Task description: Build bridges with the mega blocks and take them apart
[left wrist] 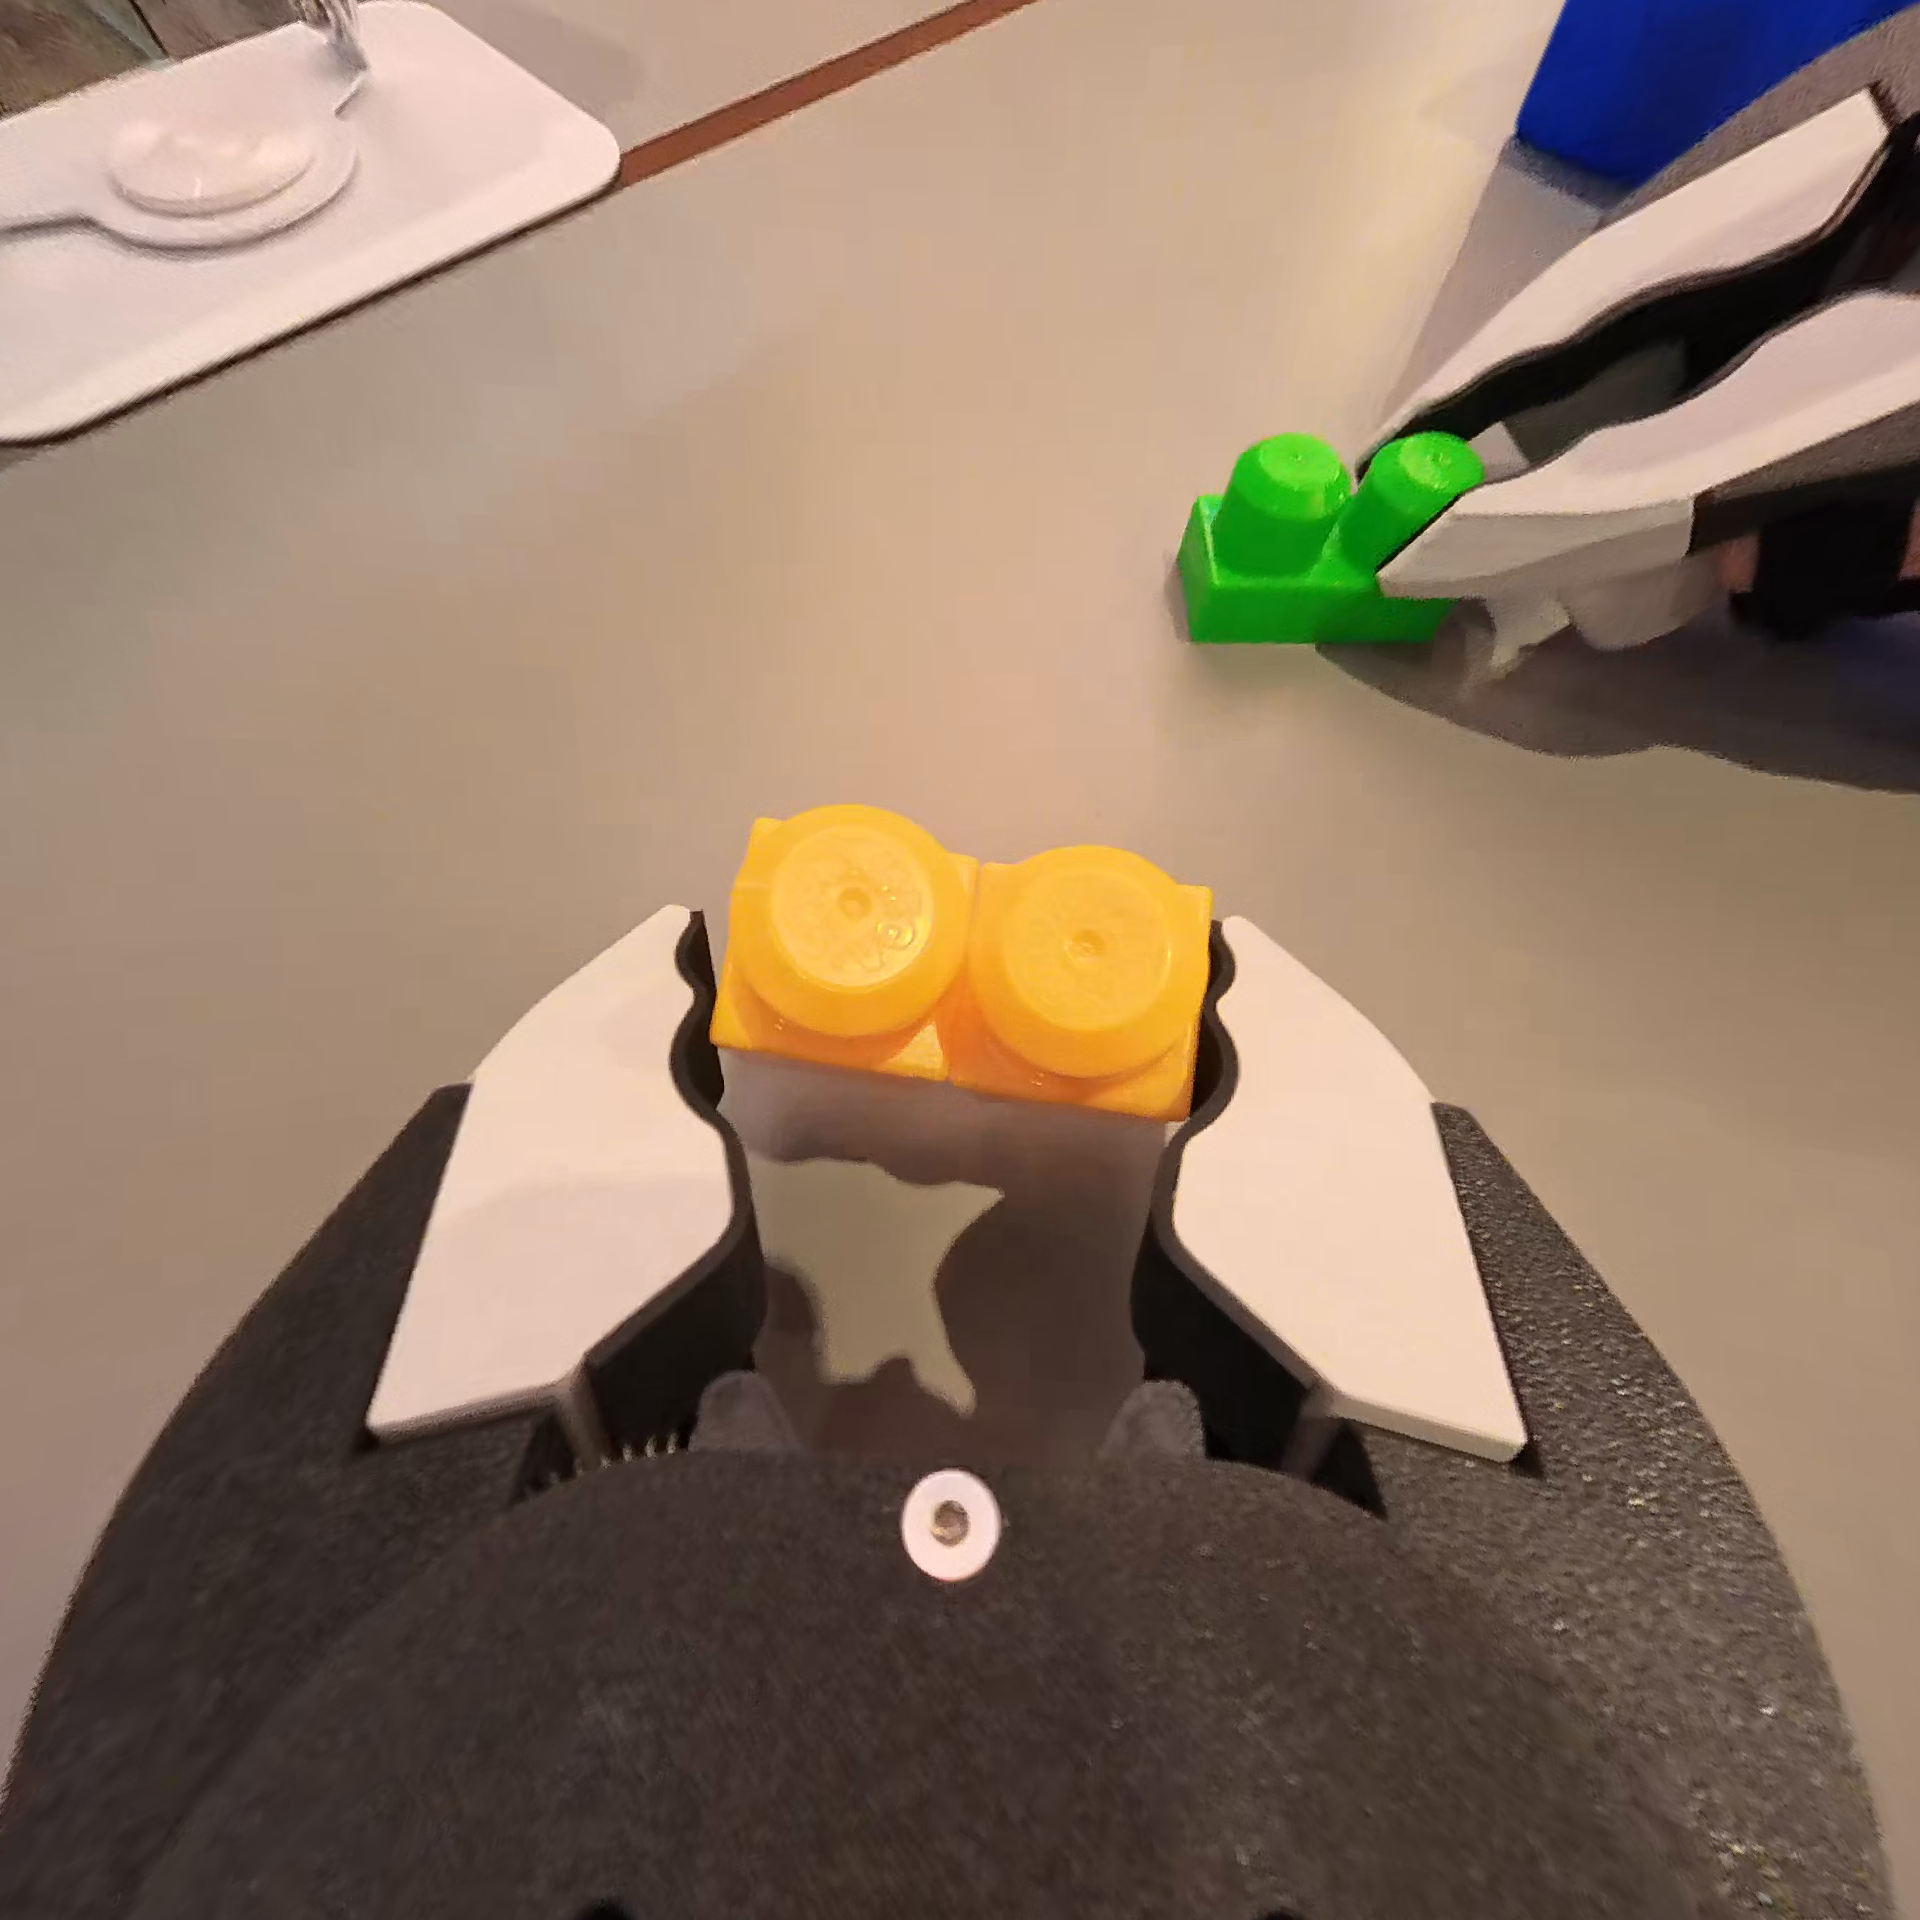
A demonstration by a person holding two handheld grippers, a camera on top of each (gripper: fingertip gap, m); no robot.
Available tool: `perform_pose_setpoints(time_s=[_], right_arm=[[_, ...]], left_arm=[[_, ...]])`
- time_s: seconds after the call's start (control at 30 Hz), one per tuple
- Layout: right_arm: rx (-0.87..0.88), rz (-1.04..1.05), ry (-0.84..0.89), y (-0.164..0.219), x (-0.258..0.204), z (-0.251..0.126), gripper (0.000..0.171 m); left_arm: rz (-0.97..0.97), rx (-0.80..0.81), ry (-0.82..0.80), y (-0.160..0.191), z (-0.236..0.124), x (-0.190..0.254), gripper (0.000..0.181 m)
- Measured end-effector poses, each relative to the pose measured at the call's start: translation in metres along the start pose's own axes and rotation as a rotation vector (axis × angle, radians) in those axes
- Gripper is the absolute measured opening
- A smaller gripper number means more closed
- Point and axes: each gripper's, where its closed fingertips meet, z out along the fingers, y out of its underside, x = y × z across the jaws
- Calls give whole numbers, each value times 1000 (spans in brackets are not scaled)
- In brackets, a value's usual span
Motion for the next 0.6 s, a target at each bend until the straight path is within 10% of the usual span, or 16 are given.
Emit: perform_pose_setpoints(time_s=[0.03, 0.33, 0.6], right_arm=[[3, -3, 16, -1, 2, 0, 29], [346, 285, -151, -94, -46, -34, 29], [238, 204, -81, -124, -106, 12, 29]], left_arm=[[2, 8, 8, -4, 2, -1, 89], [140, -22, -63, -5, 10, -8, 89], [167, -49, -84, 2, 12, -8, 89]])
